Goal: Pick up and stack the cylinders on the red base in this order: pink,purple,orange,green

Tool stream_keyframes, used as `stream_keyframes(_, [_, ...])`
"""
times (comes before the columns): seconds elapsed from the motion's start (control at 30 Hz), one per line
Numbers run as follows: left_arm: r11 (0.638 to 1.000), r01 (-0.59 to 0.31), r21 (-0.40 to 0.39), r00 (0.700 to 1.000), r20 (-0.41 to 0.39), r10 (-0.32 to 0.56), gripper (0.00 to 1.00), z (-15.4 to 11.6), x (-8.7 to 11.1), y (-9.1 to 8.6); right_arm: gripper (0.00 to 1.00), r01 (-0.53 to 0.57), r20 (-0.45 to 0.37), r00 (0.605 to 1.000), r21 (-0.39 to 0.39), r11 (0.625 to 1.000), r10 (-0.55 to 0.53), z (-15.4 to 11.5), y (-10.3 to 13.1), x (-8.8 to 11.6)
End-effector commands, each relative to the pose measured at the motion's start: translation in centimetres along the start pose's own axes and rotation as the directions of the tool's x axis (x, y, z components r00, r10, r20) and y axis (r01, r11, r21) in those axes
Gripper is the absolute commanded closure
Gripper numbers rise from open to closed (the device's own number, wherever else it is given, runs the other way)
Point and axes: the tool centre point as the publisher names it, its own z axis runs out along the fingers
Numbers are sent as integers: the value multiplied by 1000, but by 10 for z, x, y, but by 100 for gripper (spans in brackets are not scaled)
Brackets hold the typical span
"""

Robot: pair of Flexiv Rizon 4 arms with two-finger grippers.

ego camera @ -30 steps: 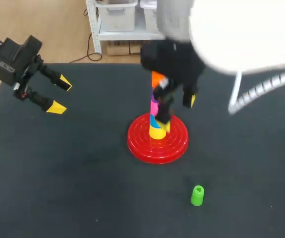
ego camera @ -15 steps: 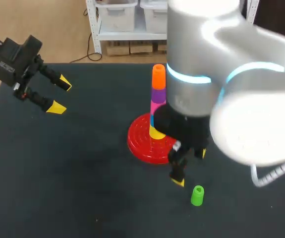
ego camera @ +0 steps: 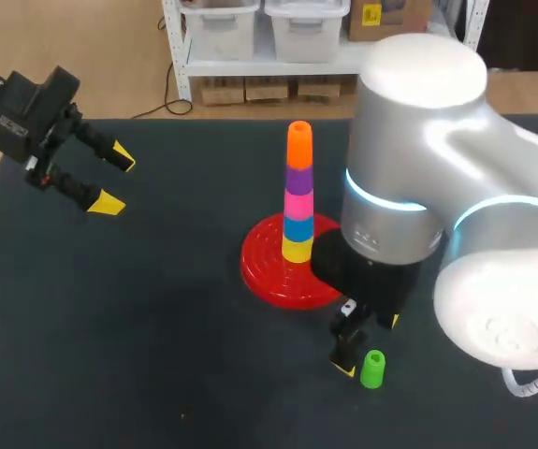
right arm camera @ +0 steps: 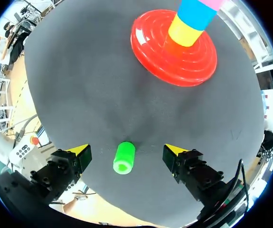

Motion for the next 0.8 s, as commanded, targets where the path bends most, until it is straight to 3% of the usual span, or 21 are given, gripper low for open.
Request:
stream_keyframes(0.03, [1000,-2,-2,1000,2,2,0,1,1,0,0,-4,17,1000,10,1000,4,1,-1,4])
stream_keyframes(0.4, [1000,-2,-2,1000,2,2,0,1,1,0,0,-24,10,1000,46,999,24,8,1,15])
stream_keyframes(0.5, [1000,-2,-2,1000,2,2,0,1,1,0,17,-27,13,1000,47,999,26,8,1,15])
stream_keyframes(0.57, [1000,-2,-2,1000,2,2,0,1,1,0,23,-27,12,1000,49,998,27,7,2,14])
stream_keyframes(0.67, [1000,-2,-2,1000,2,2,0,1,1,0,53,-31,16,999,51,998,30,7,1,12])
stream_keyframes(0.8, [1000,-2,-2,1000,2,2,0,1,1,0,58,-33,27,999,49,998,32,7,1,12])
